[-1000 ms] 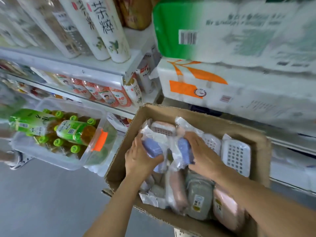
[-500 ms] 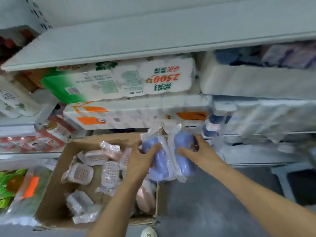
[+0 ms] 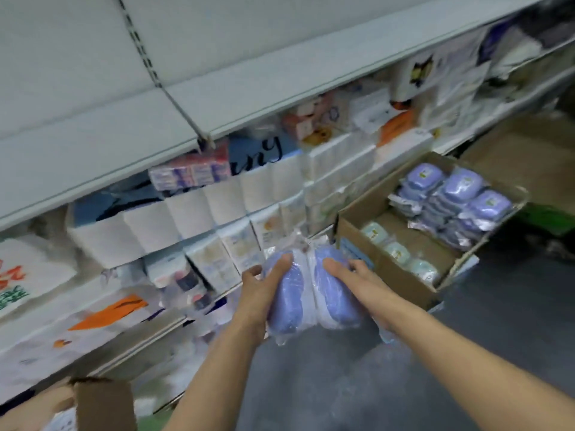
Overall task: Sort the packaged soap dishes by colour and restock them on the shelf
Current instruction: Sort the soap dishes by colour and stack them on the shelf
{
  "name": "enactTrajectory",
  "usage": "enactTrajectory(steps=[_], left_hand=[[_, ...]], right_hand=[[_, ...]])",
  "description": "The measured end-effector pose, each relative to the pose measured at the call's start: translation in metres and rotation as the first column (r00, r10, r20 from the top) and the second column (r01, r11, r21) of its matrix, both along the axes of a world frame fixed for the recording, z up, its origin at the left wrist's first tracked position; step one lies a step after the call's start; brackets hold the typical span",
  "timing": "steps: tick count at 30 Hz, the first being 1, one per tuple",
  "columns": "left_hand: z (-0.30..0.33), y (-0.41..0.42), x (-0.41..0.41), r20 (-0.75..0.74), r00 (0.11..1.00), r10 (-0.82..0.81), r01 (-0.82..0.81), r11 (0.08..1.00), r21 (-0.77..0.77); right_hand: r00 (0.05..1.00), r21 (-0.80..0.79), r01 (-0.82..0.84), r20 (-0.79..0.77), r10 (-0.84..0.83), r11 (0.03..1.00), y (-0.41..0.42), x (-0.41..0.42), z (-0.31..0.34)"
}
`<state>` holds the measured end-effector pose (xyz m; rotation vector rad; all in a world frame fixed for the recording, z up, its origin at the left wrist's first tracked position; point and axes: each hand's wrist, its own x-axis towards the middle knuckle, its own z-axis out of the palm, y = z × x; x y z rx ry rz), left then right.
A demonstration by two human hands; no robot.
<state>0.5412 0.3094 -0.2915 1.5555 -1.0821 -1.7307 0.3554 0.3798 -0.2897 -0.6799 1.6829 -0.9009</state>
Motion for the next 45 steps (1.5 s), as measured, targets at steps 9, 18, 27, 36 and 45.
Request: enactTrajectory(steps=[9,18,27,36,45], left_hand=[[0.002,-0.045,-0.175,-0.134,0.912,-0.387,0.399,0.913,0.079],[-0.045,-0.138,-0.344,-0.154,0.782,-0.603,0.622,0.773,0.129],[-0.073,-0.224,-0.507,0.442,0.656,-0.612,0.743,0.627,-0.234],[-0.125,-0.271,-0.585,0.813,0.398,-0.425,0.914,0.261,-0.311],[-0.133,-0.28,-0.574,0.858,0.172,-0.484,0.984,0.047,-0.171]], right_hand=[[0.963,-0.006,0.246,0.112,-0.243,0.969,-0.004,-0.142,-0.008],[0.844,0.036,0.533,0.057,-0.534,0.846,-0.065,-0.274,-0.049],[0.591,-0.003,0.772,-0.363,-0.72,0.635,-0.103,-0.421,-0.076],[0.535,0.177,0.745,-0.735,-0.418,0.643,-0.13,-0.493,-0.106],[0.656,0.341,0.61,-0.723,-0.214,0.715,-0.14,-0.497,-0.116]])
